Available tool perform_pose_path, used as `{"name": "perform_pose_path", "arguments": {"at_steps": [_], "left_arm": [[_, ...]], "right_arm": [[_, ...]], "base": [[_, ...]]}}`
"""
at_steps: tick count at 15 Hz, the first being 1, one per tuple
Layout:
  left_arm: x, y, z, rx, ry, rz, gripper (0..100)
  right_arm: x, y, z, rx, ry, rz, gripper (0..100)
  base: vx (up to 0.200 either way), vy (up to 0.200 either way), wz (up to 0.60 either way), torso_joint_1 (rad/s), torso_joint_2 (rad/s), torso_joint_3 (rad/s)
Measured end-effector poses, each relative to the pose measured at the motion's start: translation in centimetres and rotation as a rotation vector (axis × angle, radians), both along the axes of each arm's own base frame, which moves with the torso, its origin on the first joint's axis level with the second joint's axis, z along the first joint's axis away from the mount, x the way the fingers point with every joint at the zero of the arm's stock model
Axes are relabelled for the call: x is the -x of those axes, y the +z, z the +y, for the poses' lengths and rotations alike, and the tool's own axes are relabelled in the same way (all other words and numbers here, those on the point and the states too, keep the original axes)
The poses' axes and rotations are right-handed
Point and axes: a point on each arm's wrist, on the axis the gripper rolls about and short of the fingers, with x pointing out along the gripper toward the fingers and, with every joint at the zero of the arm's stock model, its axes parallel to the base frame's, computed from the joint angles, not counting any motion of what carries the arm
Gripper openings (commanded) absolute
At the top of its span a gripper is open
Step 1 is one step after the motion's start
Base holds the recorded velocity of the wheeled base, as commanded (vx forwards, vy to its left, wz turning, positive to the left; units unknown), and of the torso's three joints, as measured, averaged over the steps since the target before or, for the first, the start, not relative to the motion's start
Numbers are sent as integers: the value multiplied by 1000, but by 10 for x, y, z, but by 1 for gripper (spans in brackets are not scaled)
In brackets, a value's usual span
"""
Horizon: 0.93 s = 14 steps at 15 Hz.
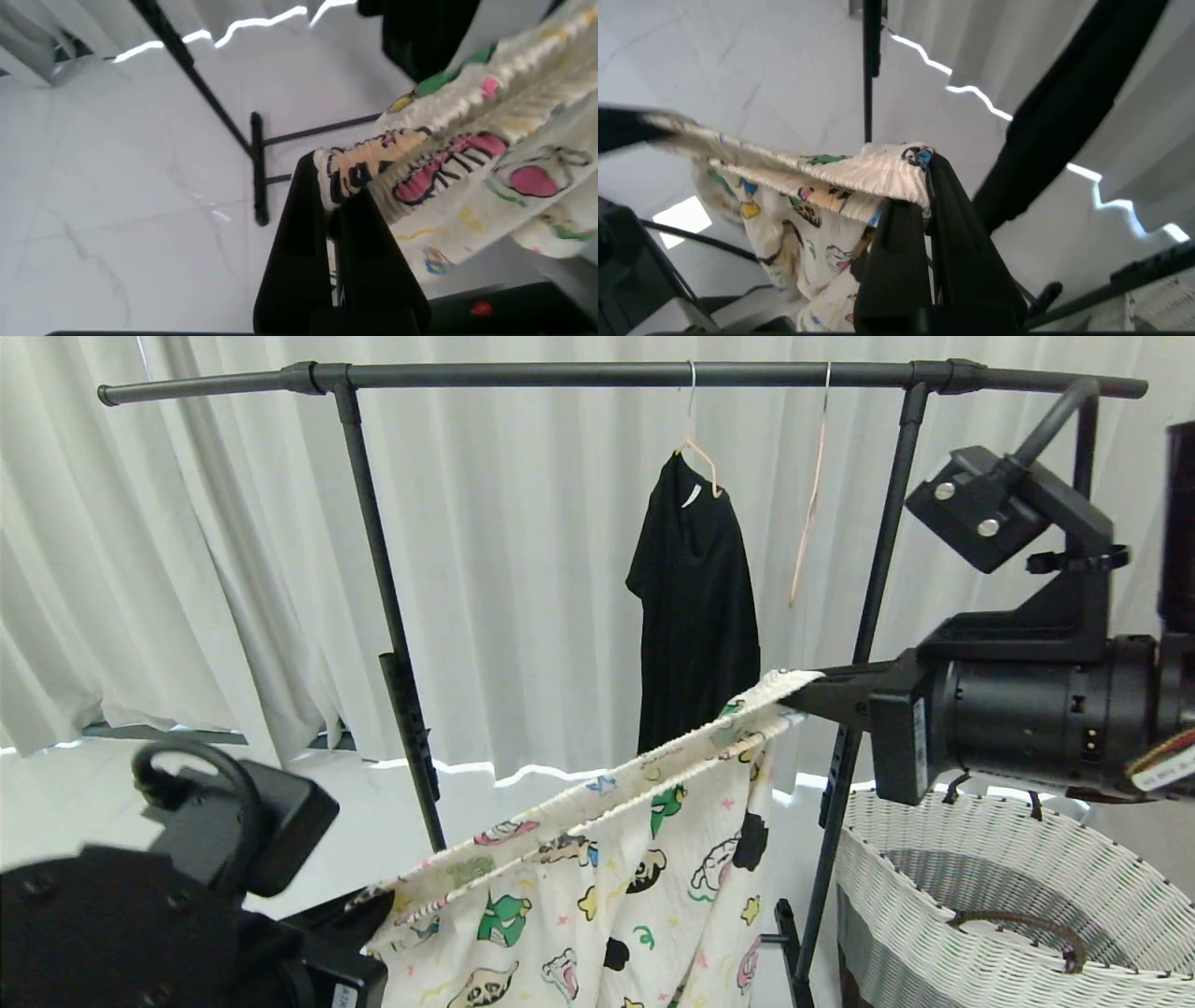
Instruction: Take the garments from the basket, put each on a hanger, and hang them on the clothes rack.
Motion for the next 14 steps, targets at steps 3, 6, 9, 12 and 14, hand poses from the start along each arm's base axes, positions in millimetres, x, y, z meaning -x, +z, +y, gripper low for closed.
{"name": "perform_pose_path", "arguments": {"at_steps": [3, 6, 9, 12, 14], "left_arm": [[-2, 62, -3, 84, -39, -5, 0], [-6, 120, -8, 210, -65, -66, 0], [-4, 142, -7, 242, -121, -39, 0], [9, 143, 7, 167, -322, 18, 0], [16, 145, 19, 124, -461, 2, 0]], "right_arm": [[7, 8, -11, -22, -9, -20, 0], [8, 27, -18, -63, -20, -76, 0], [7, 42, -25, -82, -36, -125, 0], [13, 43, -35, -18, -32, -126, 0], [19, 45, -43, 9, -22, -135, 0]], "base": [[0, 0, 0, 0, 0, 0], [0, 0, 0, 0, 0, 0], [0, 0, 0, 0, 0, 0], [0, 0, 0, 0, 0, 0], [0, 0, 0, 0, 0, 0]]}}
